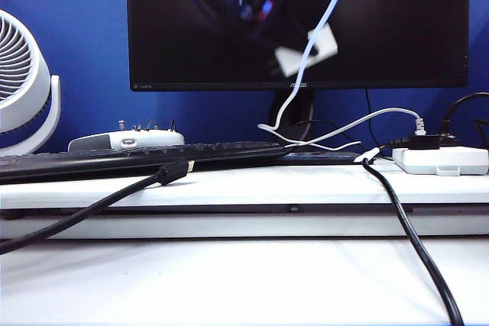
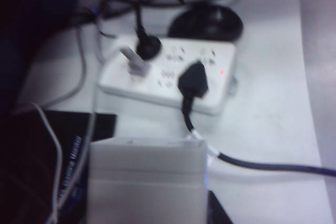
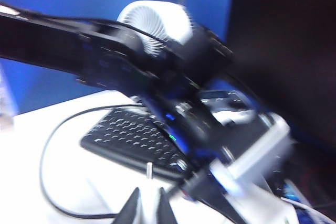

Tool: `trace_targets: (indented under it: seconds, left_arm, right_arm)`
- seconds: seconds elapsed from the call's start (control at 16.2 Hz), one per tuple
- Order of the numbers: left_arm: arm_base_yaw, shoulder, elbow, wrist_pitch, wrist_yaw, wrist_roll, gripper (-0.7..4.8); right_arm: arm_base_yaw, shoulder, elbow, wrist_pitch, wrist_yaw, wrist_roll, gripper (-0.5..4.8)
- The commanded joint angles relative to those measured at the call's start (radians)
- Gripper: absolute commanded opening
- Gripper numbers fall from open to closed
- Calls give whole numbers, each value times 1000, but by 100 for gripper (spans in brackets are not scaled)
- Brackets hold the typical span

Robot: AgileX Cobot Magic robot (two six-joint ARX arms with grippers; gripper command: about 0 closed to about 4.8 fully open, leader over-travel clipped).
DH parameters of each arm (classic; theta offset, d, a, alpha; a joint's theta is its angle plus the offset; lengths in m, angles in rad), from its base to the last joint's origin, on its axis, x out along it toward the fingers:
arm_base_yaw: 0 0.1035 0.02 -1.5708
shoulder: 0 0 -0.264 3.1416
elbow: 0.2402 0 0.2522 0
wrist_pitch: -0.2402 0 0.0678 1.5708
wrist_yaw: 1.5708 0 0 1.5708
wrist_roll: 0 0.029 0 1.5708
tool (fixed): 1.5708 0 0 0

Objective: Pick up the Type-C charging cable and the charging base, insert one end of the Type-C charger into the corresponding slot on the base, and finally place the plugged-in charger back on the table.

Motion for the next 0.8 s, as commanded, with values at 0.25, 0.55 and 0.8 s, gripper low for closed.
trace_targets:
  seconds: [0.25, 0.55, 0.8]
  left_arm:
    - [1, -144, 2, 90, 111, -7, 160]
    - [-7, -259, 2, 85, 76, 48, 160]
    - [-72, -257, 2, 5, -213, 215, 154]
  right_arm:
    - [-2, -14, 7, -132, 305, -221, 0]
    - [1, 19, 8, -156, 362, -360, 0]
    - [12, 19, 8, -118, 443, -510, 0]
